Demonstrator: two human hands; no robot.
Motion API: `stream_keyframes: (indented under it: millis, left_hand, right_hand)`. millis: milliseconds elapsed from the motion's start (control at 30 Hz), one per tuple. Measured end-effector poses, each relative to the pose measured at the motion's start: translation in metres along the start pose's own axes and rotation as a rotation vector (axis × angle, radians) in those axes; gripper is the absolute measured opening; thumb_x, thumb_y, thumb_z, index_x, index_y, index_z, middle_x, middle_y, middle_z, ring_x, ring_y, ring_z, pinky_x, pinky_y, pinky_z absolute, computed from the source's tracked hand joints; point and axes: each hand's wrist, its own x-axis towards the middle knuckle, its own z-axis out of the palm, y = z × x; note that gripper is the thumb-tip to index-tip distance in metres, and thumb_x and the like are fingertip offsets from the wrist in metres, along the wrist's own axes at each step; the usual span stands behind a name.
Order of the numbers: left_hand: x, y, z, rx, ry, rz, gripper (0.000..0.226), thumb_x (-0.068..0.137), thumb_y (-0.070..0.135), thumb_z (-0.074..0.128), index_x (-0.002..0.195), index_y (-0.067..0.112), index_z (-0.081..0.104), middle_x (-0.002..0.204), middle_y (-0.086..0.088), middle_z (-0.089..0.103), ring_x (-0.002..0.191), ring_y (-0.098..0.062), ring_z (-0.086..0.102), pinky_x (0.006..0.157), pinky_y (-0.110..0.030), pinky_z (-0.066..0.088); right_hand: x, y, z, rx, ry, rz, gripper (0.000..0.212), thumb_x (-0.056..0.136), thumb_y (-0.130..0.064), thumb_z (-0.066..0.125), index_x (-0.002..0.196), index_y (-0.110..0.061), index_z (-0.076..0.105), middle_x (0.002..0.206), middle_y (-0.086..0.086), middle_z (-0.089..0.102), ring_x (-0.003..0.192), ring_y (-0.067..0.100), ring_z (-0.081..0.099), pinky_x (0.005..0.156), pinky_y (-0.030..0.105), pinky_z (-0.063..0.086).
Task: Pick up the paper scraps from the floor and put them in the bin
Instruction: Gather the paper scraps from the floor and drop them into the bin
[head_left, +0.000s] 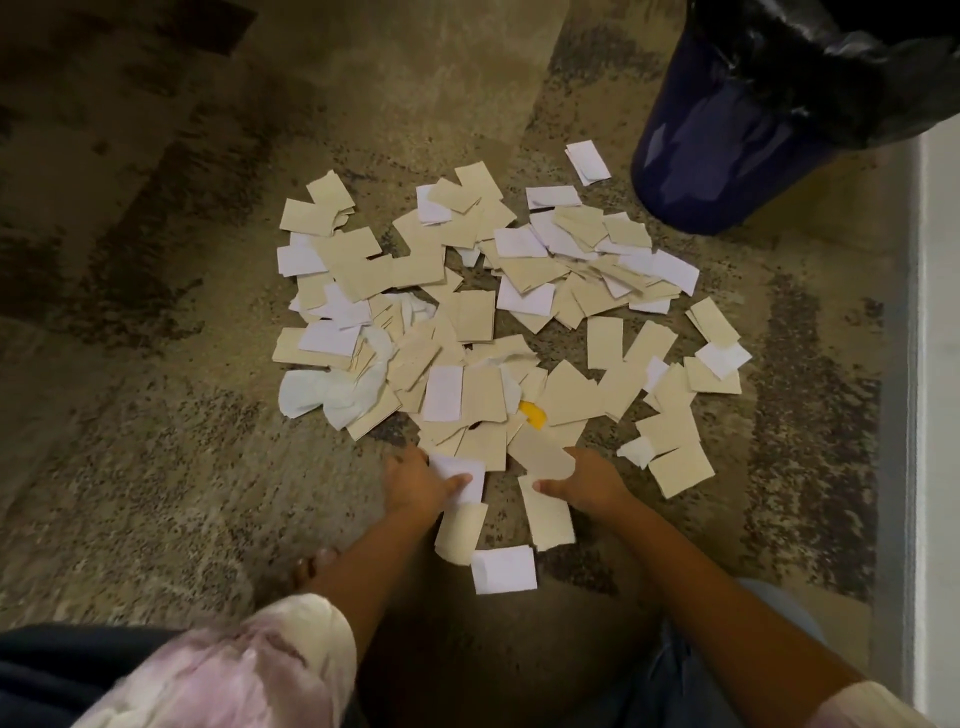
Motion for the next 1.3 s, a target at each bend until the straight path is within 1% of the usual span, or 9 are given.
stream_keyframes:
  millis: [167,367,533,600,733,867,967,1100,1300]
  left_hand:
    - [-0.004,0.004,0.007,0.018,0.052,-0.009,0.083,0.070,0.047,0.075,0.135,0.010,0.037,0.139,-0.016,0.039,0.127,-0.029,0.041,0.097,-0.034,0.042]
    - [0.001,0.004,0.004,0.047,-0.021,0.013,0.079,0.075,0.049,0.070,0.136,0.010,0.039,0.141,-0.014,0.042,0.132,-0.028,0.038,0.103,-0.036,0.040]
    - [-0.003,0.003,0.002,0.174,-0.033,0.049,0.062,0.081,0.055,0.060,0.128,0.017,0.049,0.136,-0.009,0.047,0.127,-0.023,0.042,0.102,-0.030,0.039]
    - [-0.006,0.004,0.001,0.185,-0.044,0.060,0.062,0.081,0.055,0.060,0.129,0.017,0.049,0.136,-0.008,0.047,0.128,-0.022,0.042,0.103,-0.030,0.039]
    - [-0.012,0.002,-0.003,0.188,-0.068,0.064,0.055,0.081,0.052,0.062,0.121,0.016,0.054,0.130,-0.007,0.052,0.123,-0.022,0.047,0.098,-0.029,0.042]
    - [-0.017,-0.005,-0.002,0.206,-0.092,0.062,0.043,0.084,0.046,0.061,0.118,0.020,0.059,0.125,-0.004,0.058,0.114,-0.018,0.054,0.092,-0.026,0.042]
    - [-0.017,-0.006,0.001,0.181,-0.132,0.038,0.045,0.084,0.048,0.061,0.117,0.018,0.060,0.121,-0.004,0.061,0.112,-0.019,0.056,0.090,-0.026,0.042]
    - [-0.022,-0.002,0.004,0.112,-0.089,0.002,0.052,0.080,0.044,0.068,0.121,0.017,0.051,0.127,-0.009,0.052,0.114,-0.024,0.052,0.093,-0.033,0.045]
    - [-0.031,-0.001,0.014,0.050,-0.055,-0.132,0.061,0.077,0.041,0.070,0.127,0.017,0.046,0.132,-0.011,0.051,0.123,-0.030,0.049,0.100,-0.045,0.045]
  right_hand:
    - [-0.001,-0.025,-0.077,0.075,0.218,-0.012,0.071,0.078,-0.029,0.075,0.138,-0.007,0.043,0.138,0.015,0.050,0.124,0.030,0.050,0.100,0.039,0.044]
    - [-0.014,-0.089,-0.230,0.845,0.430,-0.091,0.056,0.082,-0.012,0.070,0.132,-0.014,0.047,0.125,0.009,0.060,0.110,0.025,0.061,0.083,0.038,0.054]
    - [-0.034,-0.141,-0.347,1.387,0.469,-0.339,0.024,0.089,0.000,0.059,0.113,-0.001,0.058,0.076,0.007,0.072,0.065,0.014,0.069,0.057,0.031,0.059]
    - [-0.041,-0.149,-0.371,1.634,0.496,-0.483,0.018,0.090,0.004,0.057,0.107,0.004,0.058,0.106,0.020,0.069,0.085,0.024,0.069,0.064,0.033,0.058]
    - [-0.040,-0.143,-0.386,1.713,0.556,-0.546,0.055,0.091,-0.008,0.059,0.140,0.003,0.037,0.148,0.019,0.038,0.130,0.032,0.044,0.105,0.035,0.042]
    - [-0.033,-0.134,-0.358,1.237,0.637,-0.424,0.072,0.090,-0.032,0.061,0.147,-0.014,0.020,0.138,0.009,0.046,0.112,0.018,0.058,0.082,0.023,0.056]
    - [-0.021,-0.110,-0.280,0.867,0.831,-0.463,0.084,0.083,-0.024,0.070,0.147,-0.022,0.014,0.121,0.002,0.050,0.089,0.005,0.060,0.078,0.020,0.054]
    - [-0.011,-0.064,-0.138,0.338,0.564,-0.414,0.071,0.078,-0.027,0.076,0.136,-0.019,0.036,0.127,0.003,0.043,0.097,0.009,0.054,0.072,0.010,0.043]
    - [-0.028,-0.007,0.020,-0.319,-0.136,-0.208,0.073,0.071,-0.046,0.076,0.132,-0.022,0.043,0.141,0.005,0.032,0.131,0.026,0.035,0.104,0.037,0.039]
